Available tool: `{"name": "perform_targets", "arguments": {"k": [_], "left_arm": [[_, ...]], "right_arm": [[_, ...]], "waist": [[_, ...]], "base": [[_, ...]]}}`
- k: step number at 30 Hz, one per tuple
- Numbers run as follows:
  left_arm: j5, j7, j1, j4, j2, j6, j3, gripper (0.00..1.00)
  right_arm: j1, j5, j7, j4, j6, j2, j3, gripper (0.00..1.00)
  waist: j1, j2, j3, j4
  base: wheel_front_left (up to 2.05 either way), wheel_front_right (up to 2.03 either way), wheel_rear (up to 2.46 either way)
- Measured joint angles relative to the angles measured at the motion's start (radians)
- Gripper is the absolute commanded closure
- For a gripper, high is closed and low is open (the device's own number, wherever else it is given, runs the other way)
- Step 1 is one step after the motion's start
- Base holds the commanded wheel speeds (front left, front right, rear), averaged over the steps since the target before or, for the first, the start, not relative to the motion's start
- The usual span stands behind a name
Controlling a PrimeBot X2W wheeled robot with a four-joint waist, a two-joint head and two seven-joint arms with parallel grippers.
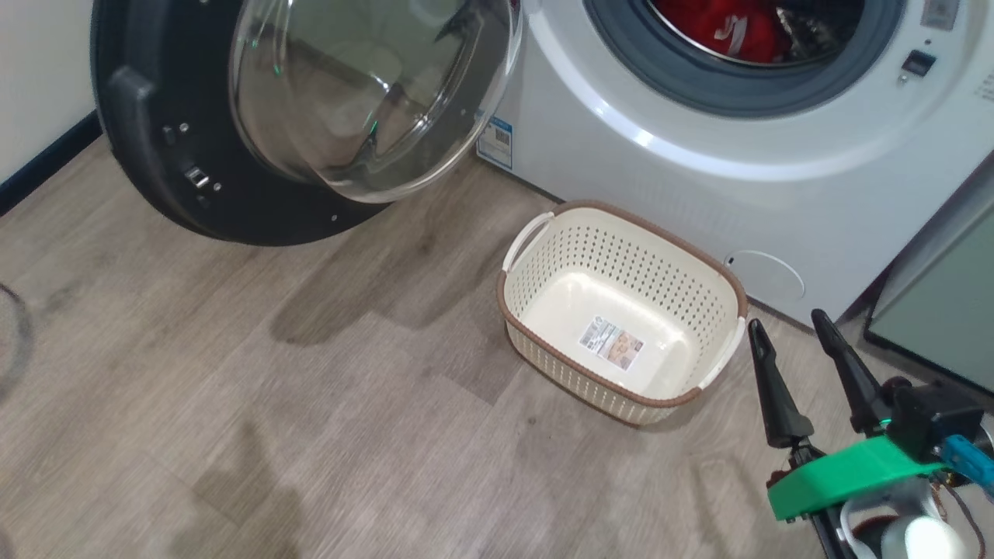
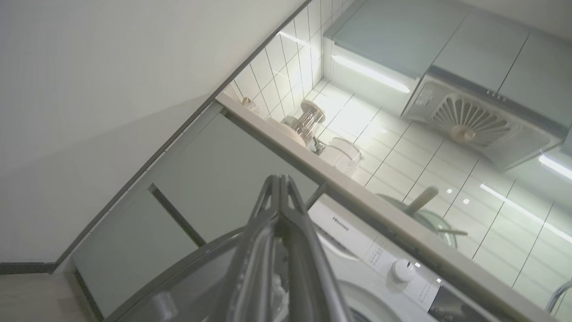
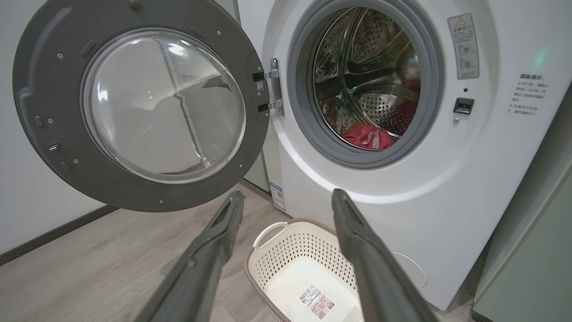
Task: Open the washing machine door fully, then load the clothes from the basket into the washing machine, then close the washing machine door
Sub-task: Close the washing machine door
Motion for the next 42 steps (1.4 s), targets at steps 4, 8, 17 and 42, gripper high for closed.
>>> {"name": "perform_targets", "arguments": {"k": [4, 8, 17, 42], "left_arm": [[-0.154, 0.069, -0.140, 0.184, 0.070, -0.006, 0.090, 1.00], [-0.231, 0.147, -0.241, 0.387, 0.143, -0.004, 0.130, 1.00], [-0.319, 0.260, -0.387, 0.711, 0.210, 0.005, 0.158, 1.00], [-0.318, 0.426, -0.478, 0.977, 0.194, -0.041, 0.041, 1.00]], "right_arm": [[-0.002, -0.014, 0.010, -0.021, 0.000, 0.000, -0.001, 0.00], [-0.018, -0.028, 0.025, -0.038, 0.000, 0.000, -0.001, 0.00], [-0.065, -0.053, 0.045, -0.061, 0.000, -0.001, 0.009, 0.00], [-0.124, -0.078, 0.077, -0.091, 0.000, -0.002, 0.029, 0.00]], "waist": [[0.0000, 0.0000, 0.027, -0.011], [0.0000, 0.0000, 0.057, -0.027], [0.0001, 0.0000, 0.112, -0.068], [0.0000, 0.0000, 0.203, -0.157]], "base": [[0.00, 0.00, 0.00], [0.00, 0.00, 0.00], [0.00, 0.00, 0.00], [0.00, 0.00, 0.00]]}}
